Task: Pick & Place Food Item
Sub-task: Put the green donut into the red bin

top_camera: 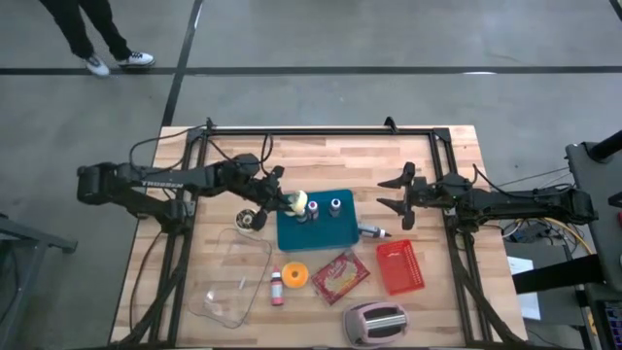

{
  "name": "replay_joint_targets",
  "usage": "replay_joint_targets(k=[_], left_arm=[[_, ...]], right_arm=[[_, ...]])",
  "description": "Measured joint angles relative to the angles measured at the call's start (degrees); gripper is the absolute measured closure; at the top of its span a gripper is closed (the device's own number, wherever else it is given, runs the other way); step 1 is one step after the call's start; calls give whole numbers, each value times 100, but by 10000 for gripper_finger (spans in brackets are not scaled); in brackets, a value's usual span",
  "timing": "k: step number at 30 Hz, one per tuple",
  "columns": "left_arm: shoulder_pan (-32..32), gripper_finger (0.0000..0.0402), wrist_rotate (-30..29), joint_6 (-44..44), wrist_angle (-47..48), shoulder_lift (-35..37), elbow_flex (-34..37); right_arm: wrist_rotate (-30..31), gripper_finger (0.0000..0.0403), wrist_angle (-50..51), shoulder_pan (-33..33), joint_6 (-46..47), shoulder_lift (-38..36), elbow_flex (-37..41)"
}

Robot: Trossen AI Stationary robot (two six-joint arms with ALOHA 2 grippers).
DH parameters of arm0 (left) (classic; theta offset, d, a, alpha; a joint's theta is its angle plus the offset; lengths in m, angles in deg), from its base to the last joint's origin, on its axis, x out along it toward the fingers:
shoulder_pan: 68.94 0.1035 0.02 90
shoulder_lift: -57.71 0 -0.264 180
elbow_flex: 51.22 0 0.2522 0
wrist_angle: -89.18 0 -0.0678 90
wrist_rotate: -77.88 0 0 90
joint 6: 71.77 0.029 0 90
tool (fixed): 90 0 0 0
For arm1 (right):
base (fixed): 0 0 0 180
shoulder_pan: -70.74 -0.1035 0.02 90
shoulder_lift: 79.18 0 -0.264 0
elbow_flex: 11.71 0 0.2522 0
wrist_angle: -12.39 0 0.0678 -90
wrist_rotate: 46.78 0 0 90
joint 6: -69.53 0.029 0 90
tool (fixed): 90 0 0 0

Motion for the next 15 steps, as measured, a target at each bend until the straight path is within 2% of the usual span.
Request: replay_joint_targets(k=[8, 15], left_arm=[[-324, 398, 23, 88, 88, -253, -450], [-384, 398, 149, 407, 245, -1014, -1090]], right_arm=[[-44, 184, 8, 0, 15, 0, 0], [-432, 184, 49, 0, -35, -4, 0]])
